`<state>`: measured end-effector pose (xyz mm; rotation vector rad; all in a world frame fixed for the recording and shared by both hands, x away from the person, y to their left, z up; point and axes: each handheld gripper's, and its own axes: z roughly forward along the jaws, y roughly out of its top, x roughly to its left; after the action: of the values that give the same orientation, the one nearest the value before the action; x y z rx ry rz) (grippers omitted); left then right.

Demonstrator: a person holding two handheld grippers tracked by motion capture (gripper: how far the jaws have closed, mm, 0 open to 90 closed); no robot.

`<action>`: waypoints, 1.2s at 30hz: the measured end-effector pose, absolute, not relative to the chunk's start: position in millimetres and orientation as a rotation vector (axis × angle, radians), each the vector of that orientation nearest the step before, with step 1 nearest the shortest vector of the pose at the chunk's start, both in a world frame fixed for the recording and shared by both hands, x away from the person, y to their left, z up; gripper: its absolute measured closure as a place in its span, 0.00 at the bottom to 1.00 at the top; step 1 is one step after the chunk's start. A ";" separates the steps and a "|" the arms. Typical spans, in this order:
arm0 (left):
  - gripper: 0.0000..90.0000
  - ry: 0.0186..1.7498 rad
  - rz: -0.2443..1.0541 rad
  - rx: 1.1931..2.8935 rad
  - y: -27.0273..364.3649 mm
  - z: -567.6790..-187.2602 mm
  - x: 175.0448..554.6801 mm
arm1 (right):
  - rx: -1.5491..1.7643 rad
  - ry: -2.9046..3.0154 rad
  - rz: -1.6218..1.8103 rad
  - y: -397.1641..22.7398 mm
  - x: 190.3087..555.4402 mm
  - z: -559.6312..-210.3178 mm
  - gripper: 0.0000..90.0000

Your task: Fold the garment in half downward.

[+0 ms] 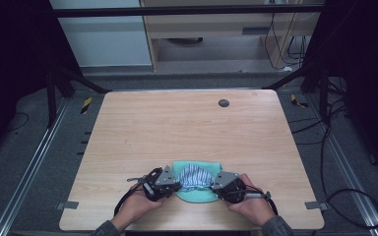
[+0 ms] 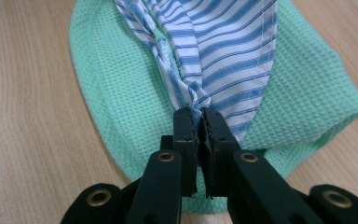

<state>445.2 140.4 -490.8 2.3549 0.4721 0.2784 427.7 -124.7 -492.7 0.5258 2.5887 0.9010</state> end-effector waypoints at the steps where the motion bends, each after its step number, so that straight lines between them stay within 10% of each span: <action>1: 0.92 0.495 0.281 2.330 141.7 -490.2 444.1 | 0.531 2.586 0.903 -124.6 427.5 -492.6 0.92; 21: 0.25 0.641 0.310 2.237 166.0 -472.1 441.7 | 0.736 2.496 0.963 -146.2 421.5 -481.7 0.20; 36: 0.07 0.882 0.384 2.210 221.7 -476.2 484.5 | 1.090 2.286 0.962 -199.6 458.3 -484.5 0.07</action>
<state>484.5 221.7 -476.2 2.2105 0.8818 0.3837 458.3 -199.6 -484.5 1.0898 2.2858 0.9624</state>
